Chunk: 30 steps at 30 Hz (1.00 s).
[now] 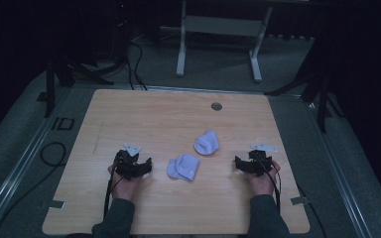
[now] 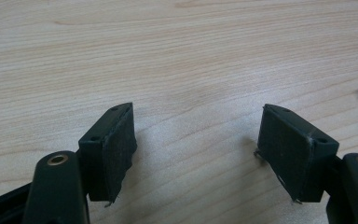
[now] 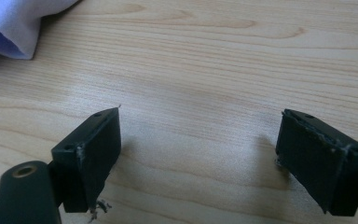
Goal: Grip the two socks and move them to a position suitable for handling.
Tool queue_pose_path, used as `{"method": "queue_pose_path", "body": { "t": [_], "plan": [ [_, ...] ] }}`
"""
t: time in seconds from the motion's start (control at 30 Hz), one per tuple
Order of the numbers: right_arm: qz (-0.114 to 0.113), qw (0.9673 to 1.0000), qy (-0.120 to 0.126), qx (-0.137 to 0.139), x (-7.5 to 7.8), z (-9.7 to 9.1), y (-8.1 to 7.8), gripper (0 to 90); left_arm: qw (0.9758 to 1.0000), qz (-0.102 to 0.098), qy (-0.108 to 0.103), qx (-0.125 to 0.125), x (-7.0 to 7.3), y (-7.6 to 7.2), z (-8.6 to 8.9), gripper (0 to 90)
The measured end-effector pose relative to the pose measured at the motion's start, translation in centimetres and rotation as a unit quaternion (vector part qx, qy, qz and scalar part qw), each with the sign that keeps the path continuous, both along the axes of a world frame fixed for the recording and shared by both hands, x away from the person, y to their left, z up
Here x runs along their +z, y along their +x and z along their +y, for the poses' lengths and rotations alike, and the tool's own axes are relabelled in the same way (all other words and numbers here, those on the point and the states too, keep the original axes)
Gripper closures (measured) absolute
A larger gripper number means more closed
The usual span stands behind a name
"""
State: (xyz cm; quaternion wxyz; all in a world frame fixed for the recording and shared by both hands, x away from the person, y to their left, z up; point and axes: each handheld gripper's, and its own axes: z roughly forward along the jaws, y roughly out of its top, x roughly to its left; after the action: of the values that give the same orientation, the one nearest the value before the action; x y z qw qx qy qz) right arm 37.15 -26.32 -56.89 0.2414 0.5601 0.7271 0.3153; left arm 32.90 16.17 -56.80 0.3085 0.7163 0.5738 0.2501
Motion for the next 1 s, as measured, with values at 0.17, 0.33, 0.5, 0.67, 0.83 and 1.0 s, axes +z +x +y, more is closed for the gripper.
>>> {"method": "queue_pose_path", "body": {
  "t": [0.17, 0.33, 0.5, 0.67, 0.83, 1.0],
  "plan": [
    [0.000, 1.0000, 0.000, -0.002, 0.0, 0.1, -0.1, 14.1, 1.0000, 0.000, 0.000, -0.005, 0.1, -0.2, -0.2, 31.2],
    [0.000, 1.0000, 0.000, 0.001, 0.0, 0.1, -0.1, 14.1, 1.0000, 0.001, -0.001, -0.008, 0.2, -0.4, -0.4, 40.2],
    [-0.001, 1.0000, 0.000, 0.004, 0.0, 0.2, -0.1, 14.1, 0.9997, 0.005, 0.002, -0.023, 0.4, -0.6, -0.6, 50.1],
    [-0.001, 1.0000, 0.000, 0.005, 0.0, 0.2, -0.1, 14.1, 0.9992, 0.010, -0.003, -0.040, 0.6, -0.8, -1.0, 61.5],
    [-0.001, 1.0000, 0.001, 0.005, 0.0, 0.2, -0.1, 14.1, 0.9934, 0.022, -0.053, -0.099, 0.7, -1.1, -1.8, 76.5],
    [-0.001, 1.0000, 0.000, 0.007, 0.0, 0.2, -0.1, 14.1, 0.9886, 0.004, -0.056, -0.140, 1.2, -1.7, -3.1, 87.5]
  ]
}}
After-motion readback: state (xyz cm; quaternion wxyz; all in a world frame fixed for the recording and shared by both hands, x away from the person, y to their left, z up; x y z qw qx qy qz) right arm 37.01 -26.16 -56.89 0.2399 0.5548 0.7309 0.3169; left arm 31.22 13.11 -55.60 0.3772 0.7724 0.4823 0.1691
